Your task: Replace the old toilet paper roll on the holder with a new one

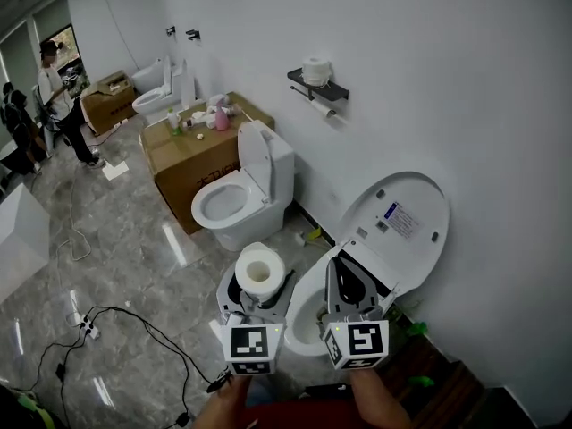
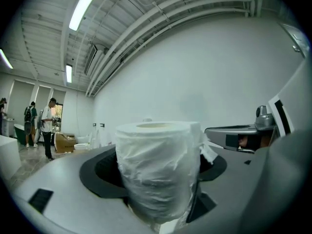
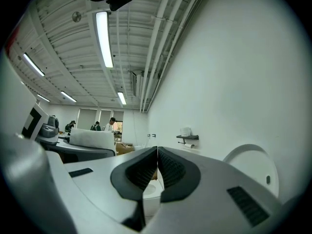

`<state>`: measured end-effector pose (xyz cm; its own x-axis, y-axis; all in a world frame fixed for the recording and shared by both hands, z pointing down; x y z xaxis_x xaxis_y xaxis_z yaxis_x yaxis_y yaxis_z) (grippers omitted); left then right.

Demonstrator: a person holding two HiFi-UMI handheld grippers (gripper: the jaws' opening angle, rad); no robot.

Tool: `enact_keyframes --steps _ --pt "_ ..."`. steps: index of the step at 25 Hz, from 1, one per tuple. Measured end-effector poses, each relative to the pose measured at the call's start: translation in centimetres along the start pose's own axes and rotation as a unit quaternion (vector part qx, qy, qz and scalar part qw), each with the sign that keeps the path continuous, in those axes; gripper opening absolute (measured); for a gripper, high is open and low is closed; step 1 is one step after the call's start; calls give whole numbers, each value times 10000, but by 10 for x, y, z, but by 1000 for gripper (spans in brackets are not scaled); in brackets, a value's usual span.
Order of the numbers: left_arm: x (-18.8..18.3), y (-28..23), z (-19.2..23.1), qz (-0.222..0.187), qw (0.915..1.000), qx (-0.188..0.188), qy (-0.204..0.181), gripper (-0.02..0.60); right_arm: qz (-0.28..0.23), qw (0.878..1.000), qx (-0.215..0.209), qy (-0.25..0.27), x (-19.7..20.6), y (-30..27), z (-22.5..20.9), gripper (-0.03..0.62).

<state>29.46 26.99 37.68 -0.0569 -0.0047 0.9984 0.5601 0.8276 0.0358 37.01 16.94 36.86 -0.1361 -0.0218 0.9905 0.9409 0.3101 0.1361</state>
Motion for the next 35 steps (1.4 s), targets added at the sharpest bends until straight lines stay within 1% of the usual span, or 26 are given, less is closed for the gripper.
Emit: enact_keyframes --steps 5,12,15,18,23,28,31,35 --pt "-1 -32 69 -34 10000 8 -2 433 67 9999 -24 108 6 -68 38 18" --pt "1 -70 176 -99 9999 17 51 433 118 9998 -8 180 18 -165 98 18" --pt "3 -83 210 -133 9998 43 106 433 124 9997 11 208 24 -196 117 18" --pt "9 -93 234 -110 9998 108 113 433 161 9997 92 138 32 -218 128 18" --pt "21 -120 252 -15 9997 219 111 433 265 9992 305 66 49 -244 120 18" --pt "27 -156 265 36 9995 326 33 433 260 9986 455 -56 61 -282 103 18" --pt "30 -187 276 58 9994 338 -38 433 245 9984 489 -125 67 -313 89 18" --pt "28 -243 291 50 9994 330 -90 433 198 9981 565 -154 72 -359 63 18"
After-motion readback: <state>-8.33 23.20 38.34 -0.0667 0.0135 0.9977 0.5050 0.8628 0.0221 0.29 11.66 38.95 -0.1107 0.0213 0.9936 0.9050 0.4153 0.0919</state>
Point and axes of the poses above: the fingertips, and each gripper's own axes: y backward along the fingers, z to its left, x out of its underside, the point moved 1 cm from there along y, backward along the fingers, and after that the axes turned 5 degrees about -z, right-handed, at the moved point
